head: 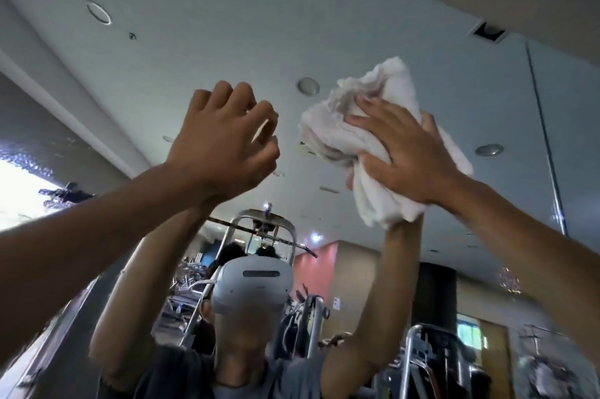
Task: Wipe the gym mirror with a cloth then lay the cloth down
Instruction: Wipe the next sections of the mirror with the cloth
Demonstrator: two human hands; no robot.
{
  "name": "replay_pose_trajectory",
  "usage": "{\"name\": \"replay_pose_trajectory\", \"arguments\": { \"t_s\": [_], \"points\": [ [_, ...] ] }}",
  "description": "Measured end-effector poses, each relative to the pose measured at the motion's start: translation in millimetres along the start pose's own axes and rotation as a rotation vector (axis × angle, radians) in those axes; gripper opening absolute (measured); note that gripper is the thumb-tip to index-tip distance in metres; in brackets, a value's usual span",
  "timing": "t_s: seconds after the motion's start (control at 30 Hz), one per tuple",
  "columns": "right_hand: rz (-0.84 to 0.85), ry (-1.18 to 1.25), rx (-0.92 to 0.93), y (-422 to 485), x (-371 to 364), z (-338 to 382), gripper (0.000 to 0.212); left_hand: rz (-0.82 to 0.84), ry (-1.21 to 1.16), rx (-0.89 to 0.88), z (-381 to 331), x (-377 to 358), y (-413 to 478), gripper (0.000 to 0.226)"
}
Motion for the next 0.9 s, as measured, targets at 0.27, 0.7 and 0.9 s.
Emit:
{"name": "replay_pose_trajectory", "arguments": {
  "t_s": [0.27, 0.7, 0.9],
  "points": [
    [-0.103, -0.105, -0.747, 37, 10, -90, 0.059, 0.15, -0.079, 0.155, 12, -6, 1, 0.072],
    [0.015, 0.006, -0.249, 46, 8, -70, 0.064, 0.304, 0.03, 0.267, 20, -16, -2, 0.083],
    [-0.044, -0.084, -0.679, 146, -7, -53, 0.057, 0.312, 0.125, 0.143, 30, -3, 6, 0.083]
  ]
}}
Point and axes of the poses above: each hand's wrist, its own y-axis towards the middle knuckle, its own x-axis out of the back of the hand, z = x × y, the point moved 6 cm from there along y, towards the middle knuckle, and after that the axes turned 2 degrees about x, right-handed, at the moved point
